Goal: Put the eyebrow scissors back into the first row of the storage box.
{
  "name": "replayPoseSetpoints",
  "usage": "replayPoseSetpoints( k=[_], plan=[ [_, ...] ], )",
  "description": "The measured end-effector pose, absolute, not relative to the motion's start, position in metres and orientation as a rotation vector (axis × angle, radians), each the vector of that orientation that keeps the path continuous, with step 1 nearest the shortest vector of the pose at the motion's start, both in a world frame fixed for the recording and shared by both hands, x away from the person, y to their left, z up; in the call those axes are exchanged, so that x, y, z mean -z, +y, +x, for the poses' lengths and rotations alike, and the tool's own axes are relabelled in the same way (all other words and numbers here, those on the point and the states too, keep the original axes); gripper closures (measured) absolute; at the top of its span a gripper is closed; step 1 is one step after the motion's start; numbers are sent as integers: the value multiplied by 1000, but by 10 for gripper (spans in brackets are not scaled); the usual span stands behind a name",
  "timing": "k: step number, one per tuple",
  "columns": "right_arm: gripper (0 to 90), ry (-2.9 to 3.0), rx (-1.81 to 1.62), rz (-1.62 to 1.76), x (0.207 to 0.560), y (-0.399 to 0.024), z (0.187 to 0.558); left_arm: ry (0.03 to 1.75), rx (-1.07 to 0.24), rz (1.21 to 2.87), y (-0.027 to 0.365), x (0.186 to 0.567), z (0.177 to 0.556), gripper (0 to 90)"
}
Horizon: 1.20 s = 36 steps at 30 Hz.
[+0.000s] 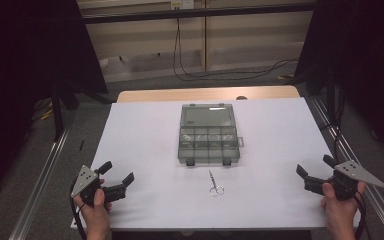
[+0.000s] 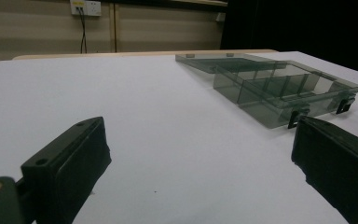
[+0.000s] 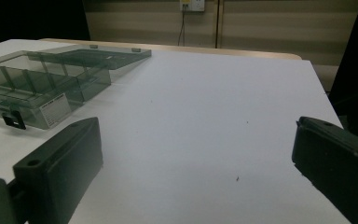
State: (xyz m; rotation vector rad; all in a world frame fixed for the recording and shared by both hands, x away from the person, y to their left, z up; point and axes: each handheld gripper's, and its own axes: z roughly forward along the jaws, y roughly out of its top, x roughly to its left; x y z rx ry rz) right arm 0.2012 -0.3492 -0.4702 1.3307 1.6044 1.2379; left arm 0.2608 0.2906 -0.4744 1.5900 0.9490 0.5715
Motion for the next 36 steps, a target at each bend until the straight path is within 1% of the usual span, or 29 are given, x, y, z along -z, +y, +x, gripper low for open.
replayPoseSetpoints(
  k=[11,16,17,24,36],
  plan=[
    [12,1642,-1247,1310,463,-341,203,937,-576,1614,291,475,260,37],
    [5,1675,-1267,1272,455,-329,208,939,-578,1621,290,474,260,38],
    [6,1686,-1277,1281,454,-327,209,941,-574,1600,288,475,260,38],
    [7,1732,-1316,1272,445,-314,215,917,-585,1642,287,475,259,39],
    [27,1817,-1280,1218,436,-286,228,924,-590,1640,287,475,260,40]
  ],
)
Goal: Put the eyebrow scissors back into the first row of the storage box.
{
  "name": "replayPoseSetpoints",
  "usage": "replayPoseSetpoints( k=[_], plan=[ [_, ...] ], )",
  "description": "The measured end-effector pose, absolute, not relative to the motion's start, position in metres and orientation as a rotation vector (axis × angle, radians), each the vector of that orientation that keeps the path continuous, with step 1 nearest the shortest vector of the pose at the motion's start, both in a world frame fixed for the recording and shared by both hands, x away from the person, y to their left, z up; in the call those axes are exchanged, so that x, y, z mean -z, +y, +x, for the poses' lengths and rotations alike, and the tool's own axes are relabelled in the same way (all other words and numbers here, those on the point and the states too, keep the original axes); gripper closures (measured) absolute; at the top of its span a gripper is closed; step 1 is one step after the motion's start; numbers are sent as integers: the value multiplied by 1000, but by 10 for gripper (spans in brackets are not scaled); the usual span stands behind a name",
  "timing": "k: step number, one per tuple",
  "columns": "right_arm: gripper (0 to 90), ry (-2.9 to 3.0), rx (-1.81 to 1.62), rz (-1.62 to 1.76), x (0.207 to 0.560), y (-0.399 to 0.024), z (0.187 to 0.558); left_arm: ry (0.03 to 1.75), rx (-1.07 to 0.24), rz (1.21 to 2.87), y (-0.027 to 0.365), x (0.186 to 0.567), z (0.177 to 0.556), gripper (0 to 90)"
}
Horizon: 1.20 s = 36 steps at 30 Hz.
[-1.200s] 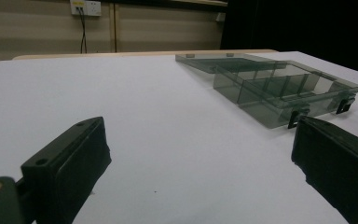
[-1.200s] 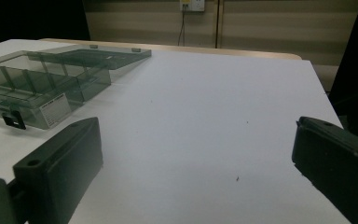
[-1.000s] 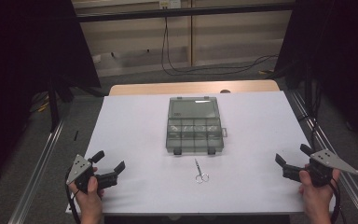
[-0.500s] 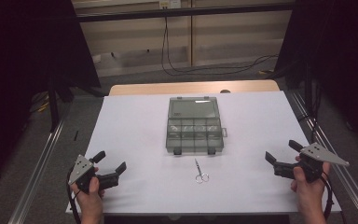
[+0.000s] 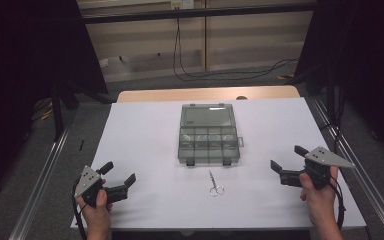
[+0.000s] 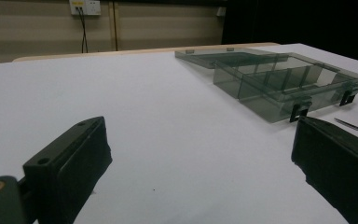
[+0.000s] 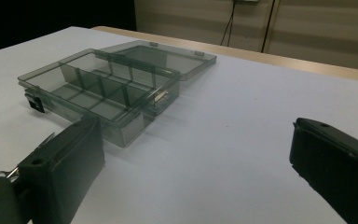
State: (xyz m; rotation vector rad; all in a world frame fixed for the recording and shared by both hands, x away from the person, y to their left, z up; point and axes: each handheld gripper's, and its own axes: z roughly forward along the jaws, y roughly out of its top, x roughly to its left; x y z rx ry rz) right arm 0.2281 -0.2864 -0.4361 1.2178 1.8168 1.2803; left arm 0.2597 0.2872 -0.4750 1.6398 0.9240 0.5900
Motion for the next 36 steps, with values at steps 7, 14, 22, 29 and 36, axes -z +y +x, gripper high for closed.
replayPoseSetpoints(
  k=[7,14,22,29,36],
  plan=[
    [26,1855,-1301,1212,433,-270,234,924,-591,1634,288,475,260,40],
    [26,1922,-1285,1177,428,-249,240,919,-588,1637,288,475,260,40],
    [27,1979,-1272,1154,426,-230,247,930,-590,1627,287,475,260,41],
    [29,2033,-1260,1117,423,-213,252,929,-589,1626,288,475,260,41],
    [29,2077,-1255,1104,422,-201,257,925,-583,1622,288,475,260,41]
  ],
)
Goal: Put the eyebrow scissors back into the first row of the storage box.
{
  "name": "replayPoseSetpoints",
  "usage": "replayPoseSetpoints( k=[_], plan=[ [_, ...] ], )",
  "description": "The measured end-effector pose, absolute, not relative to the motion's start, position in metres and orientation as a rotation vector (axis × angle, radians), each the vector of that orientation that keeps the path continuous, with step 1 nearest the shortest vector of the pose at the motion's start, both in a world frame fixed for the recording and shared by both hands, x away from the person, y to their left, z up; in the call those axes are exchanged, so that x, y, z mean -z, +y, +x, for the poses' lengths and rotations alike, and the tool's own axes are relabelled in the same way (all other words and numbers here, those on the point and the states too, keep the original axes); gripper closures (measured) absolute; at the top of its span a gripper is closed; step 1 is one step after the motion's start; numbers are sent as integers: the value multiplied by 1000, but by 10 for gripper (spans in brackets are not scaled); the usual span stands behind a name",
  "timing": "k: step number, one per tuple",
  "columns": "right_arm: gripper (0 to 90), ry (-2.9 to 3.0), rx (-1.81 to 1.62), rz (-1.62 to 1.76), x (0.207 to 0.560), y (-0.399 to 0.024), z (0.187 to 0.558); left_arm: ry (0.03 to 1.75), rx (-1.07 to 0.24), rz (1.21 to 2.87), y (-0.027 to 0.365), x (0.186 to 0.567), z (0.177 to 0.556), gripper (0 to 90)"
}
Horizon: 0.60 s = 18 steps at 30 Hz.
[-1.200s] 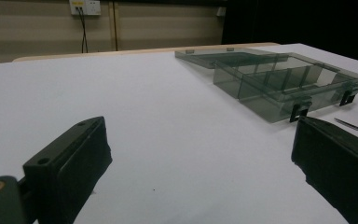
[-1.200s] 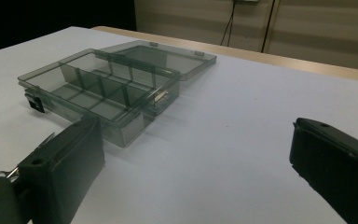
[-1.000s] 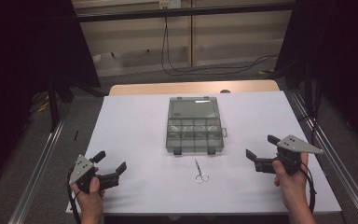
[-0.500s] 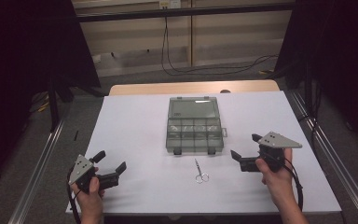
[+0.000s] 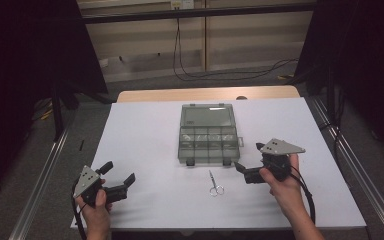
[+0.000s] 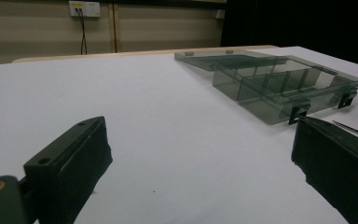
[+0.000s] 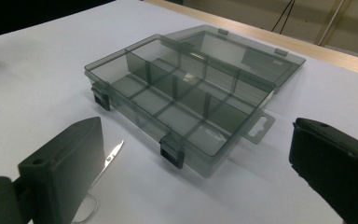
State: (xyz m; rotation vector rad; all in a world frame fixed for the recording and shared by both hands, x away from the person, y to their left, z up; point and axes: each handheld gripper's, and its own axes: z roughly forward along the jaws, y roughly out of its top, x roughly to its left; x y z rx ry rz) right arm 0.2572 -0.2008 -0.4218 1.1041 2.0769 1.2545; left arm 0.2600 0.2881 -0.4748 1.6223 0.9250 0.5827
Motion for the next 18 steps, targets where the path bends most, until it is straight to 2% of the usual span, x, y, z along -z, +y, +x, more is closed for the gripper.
replayPoseSetpoints(
  k=[18],
  plan=[
    [57,2284,-1161,1060,424,-166,271,927,-582,1620,289,475,260,41]
  ],
)
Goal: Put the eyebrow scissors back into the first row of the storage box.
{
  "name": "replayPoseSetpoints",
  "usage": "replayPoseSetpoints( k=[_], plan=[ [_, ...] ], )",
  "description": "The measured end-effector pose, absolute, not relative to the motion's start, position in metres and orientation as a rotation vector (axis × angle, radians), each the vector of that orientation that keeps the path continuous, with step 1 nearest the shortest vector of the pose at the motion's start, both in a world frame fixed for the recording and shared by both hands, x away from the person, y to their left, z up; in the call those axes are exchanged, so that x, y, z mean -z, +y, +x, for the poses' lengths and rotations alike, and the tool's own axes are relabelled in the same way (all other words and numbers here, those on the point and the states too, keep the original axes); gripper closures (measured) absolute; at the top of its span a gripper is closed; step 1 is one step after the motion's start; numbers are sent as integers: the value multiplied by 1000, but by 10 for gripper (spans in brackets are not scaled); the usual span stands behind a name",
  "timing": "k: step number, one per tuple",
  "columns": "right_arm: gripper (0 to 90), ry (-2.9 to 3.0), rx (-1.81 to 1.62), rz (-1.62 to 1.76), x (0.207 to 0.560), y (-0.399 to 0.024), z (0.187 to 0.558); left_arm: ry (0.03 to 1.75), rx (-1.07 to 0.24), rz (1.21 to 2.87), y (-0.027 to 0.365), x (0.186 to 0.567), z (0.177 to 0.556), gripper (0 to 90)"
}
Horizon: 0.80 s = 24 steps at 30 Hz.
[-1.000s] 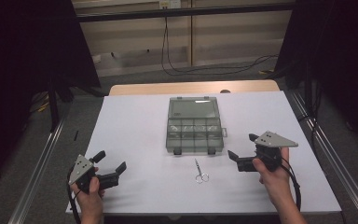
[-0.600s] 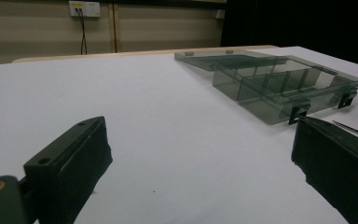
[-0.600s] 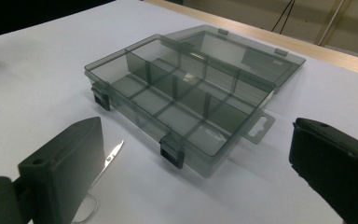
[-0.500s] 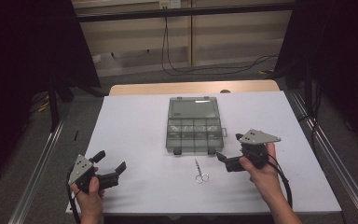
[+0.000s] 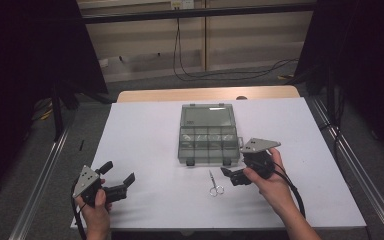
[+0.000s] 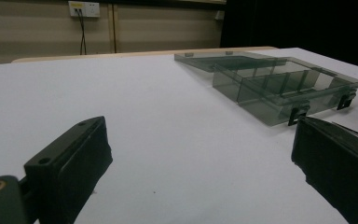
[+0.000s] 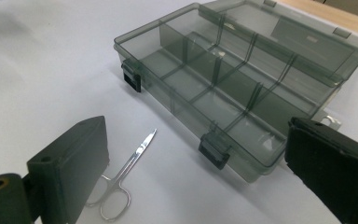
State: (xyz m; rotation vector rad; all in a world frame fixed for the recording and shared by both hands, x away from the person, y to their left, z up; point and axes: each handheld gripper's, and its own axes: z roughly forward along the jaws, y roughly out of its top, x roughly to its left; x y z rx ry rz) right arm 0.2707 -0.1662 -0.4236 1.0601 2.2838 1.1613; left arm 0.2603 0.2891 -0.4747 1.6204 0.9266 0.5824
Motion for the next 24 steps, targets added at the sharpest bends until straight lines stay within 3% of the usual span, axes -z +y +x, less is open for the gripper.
replayPoseSetpoints(
  k=[17,24],
  plan=[
    [67,2438,-1117,1067,431,-140,277,923,-578,1617,290,475,260,42],
    [181,2442,-1074,1093,432,-132,276,926,-582,1615,291,474,260,42]
  ],
)
